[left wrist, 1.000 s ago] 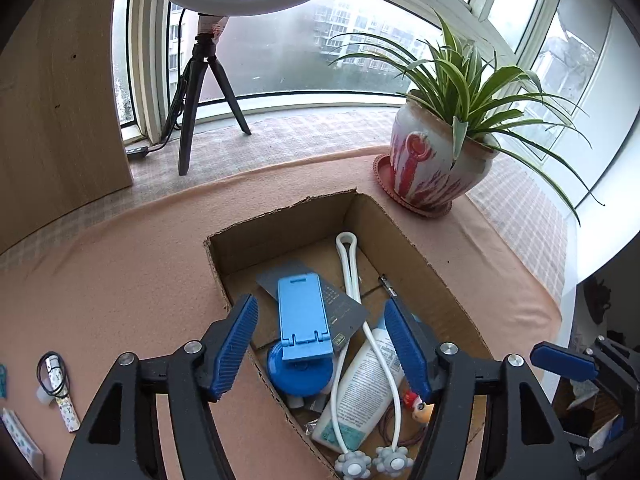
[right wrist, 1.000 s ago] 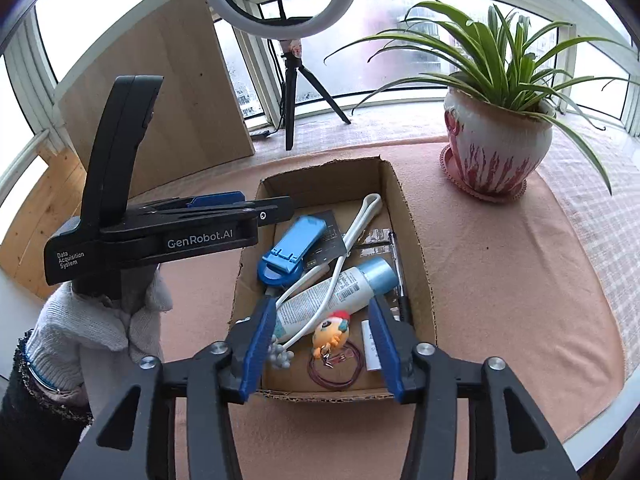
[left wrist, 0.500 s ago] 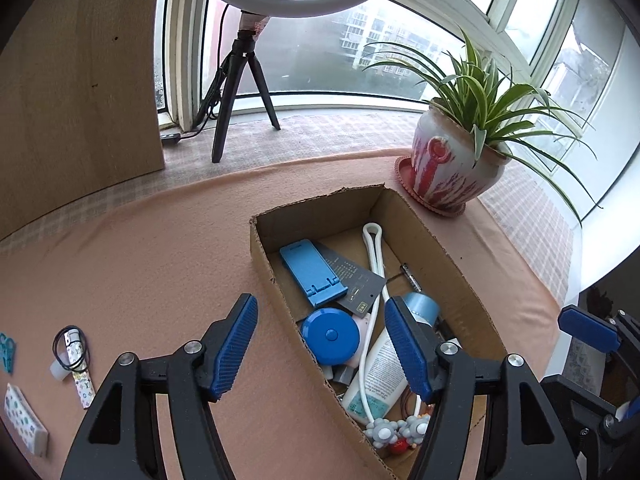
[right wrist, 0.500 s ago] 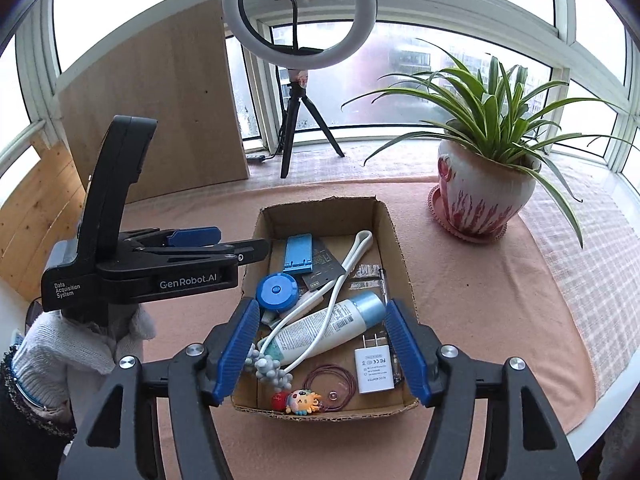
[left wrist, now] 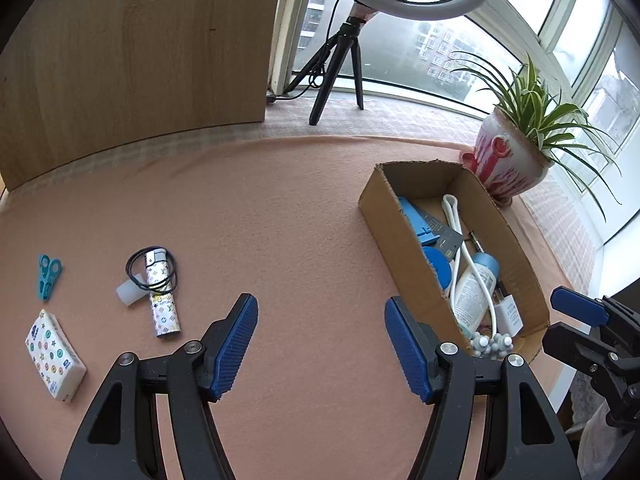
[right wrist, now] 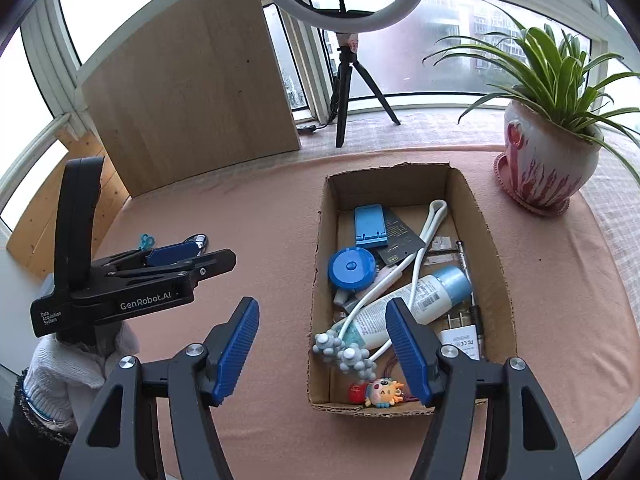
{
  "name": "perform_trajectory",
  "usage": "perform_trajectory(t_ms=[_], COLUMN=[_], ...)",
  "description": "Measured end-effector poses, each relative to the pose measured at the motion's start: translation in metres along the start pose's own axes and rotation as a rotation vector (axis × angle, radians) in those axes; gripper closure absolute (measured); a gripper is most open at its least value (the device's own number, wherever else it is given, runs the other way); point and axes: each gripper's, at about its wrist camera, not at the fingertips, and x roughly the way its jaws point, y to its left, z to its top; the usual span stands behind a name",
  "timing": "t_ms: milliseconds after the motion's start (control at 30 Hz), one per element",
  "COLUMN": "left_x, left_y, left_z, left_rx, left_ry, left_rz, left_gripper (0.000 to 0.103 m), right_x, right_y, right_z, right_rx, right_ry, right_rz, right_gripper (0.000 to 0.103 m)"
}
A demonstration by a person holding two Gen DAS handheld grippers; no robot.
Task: Organize objects
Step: 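Withdraw both tools from the box back over the table toward the tissue pack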
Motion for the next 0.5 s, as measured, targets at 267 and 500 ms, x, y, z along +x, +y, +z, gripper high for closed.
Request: perform_trajectory(t_ms=[267,500], left_x=[-0.026,-0.049], left_y=[0.084,0.154], left_z=[-0.032,-0.056], left_rx=[-0.12,-0.225], left_ry=[0.008,-0.001], left_rz=[0.066,0.123], left_gripper=[0.034,0.034], right_x=[0.042,0.073], right_y=[0.035,0.071], right_z=[0.001,0.008], right_rx=[0.007,-0.004], right_ry=[0.091,0.148], right_rz=[0.087,0.156], right_gripper=[0.041,0.041])
